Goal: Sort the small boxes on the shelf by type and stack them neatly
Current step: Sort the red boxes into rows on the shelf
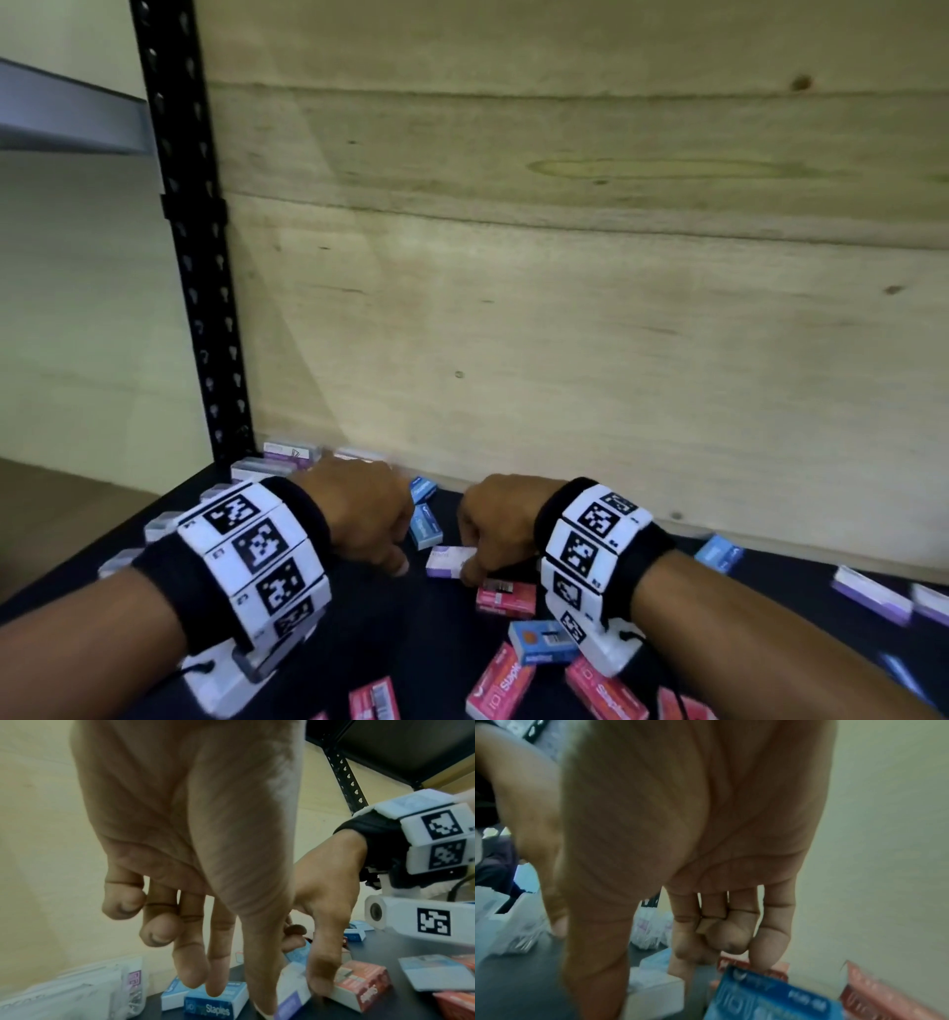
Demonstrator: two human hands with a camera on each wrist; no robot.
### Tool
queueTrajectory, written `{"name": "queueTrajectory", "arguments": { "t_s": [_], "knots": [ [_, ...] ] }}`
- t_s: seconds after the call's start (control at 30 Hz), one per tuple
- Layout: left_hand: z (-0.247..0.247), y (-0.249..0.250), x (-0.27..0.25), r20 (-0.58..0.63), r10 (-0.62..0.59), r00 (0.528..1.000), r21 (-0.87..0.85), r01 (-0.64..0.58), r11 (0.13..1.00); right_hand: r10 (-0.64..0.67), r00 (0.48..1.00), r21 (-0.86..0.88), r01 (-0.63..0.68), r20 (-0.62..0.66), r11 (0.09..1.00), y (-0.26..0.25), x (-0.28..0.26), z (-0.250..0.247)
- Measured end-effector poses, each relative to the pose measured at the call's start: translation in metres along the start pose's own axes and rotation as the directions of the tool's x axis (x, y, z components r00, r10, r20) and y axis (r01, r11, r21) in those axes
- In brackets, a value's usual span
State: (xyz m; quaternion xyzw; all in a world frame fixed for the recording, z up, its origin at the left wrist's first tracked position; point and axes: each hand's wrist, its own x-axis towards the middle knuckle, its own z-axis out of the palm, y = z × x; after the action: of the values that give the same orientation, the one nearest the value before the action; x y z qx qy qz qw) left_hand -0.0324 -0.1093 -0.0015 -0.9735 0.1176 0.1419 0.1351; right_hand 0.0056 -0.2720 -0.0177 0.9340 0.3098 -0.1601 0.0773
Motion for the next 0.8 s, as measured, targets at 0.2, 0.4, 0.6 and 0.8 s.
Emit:
{"name": "queueTrajectory", "arguments": {
  "t_s": [0.2, 0.4, 0.6, 0.8],
  "knots": [
    [-0.008, 0.017, 0.011, -0.056, 0.032, 0.998, -0.026, -0.034, 0.999, 0.1, 0.992, 0.089, -0.094, -0.073, 0.992, 0.058, -0.037, -0.009],
    [-0.016, 0.055, 0.03, -0.117, 0.146, 0.982, -0.074, -0.155, 0.985, 0.365, 0.927, 0.138, -0.353, -0.081, 0.926, 0.147, -0.1, 0.015],
    [-0.012, 0.076, 0.045, -0.092, 0.204, 0.975, -0.119, -0.214, 0.97, 0.585, 0.81, 0.13, -0.576, -0.043, 0.807, 0.214, -0.16, 0.05],
    [-0.007, 0.074, 0.048, -0.046, 0.244, 0.969, -0.132, -0.248, 0.96, 0.72, 0.694, 0.124, -0.715, 0.001, 0.689, 0.247, -0.2, 0.076]
  ]
}}
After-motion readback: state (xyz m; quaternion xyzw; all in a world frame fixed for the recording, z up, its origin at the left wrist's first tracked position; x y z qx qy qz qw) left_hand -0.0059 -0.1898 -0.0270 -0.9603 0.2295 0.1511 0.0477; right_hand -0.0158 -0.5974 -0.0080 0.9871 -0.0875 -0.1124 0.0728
